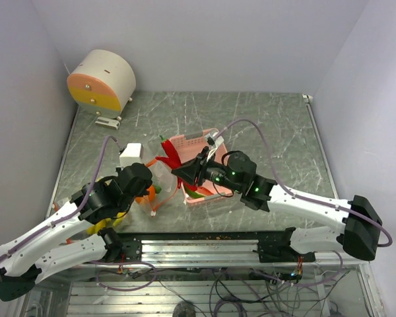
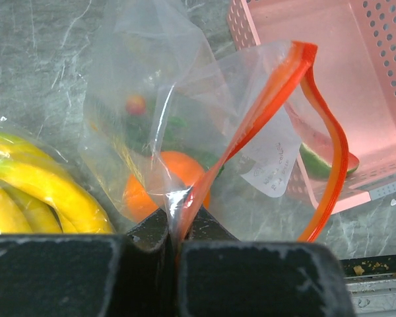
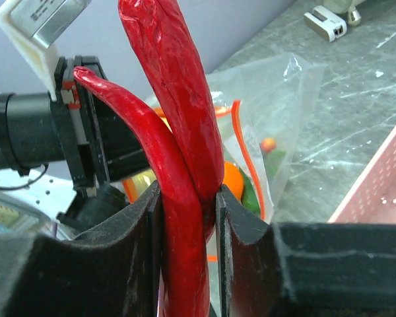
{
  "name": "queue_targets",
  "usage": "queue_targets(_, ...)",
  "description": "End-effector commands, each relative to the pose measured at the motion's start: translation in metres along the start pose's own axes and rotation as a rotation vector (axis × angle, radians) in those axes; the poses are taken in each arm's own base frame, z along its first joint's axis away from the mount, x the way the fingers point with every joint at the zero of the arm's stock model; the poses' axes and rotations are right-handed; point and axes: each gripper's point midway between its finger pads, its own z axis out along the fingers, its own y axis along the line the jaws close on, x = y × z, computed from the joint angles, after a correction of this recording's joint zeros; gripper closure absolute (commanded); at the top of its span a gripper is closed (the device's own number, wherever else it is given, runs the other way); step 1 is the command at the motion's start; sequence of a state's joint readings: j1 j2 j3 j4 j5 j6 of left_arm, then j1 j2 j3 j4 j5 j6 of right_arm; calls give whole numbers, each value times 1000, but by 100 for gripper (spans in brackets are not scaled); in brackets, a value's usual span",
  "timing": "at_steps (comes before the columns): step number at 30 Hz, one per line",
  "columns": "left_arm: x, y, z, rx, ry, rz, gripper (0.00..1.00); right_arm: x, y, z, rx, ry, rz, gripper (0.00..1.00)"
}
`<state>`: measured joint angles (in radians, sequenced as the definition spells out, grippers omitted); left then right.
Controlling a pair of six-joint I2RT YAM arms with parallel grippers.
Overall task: Place the food in the zip-top bag and seal the zipper
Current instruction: Place the fake vegetable in the zipper food storage bag.
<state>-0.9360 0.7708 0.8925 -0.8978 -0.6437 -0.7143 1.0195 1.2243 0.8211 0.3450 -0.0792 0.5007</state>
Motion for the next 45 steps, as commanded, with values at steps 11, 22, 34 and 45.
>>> queue_targets(11, -9, -10, -1, 37, -19, -25, 93, -4, 14, 56, 79, -223, 203, 100)
queue_targets(22, -15, -13, -4, 46, -27, -23, 93, 34, -13, 81, 345, -205, 84, 86)
queue_targets(34, -13, -13, -2, 44, -24, -22, 93, 32, -18, 82, 420, -155, 8, 24)
queue_targets(45, -14, -15, -1, 47, -24, -20, 93, 2, -1, 29, 388, -179, -56, 25)
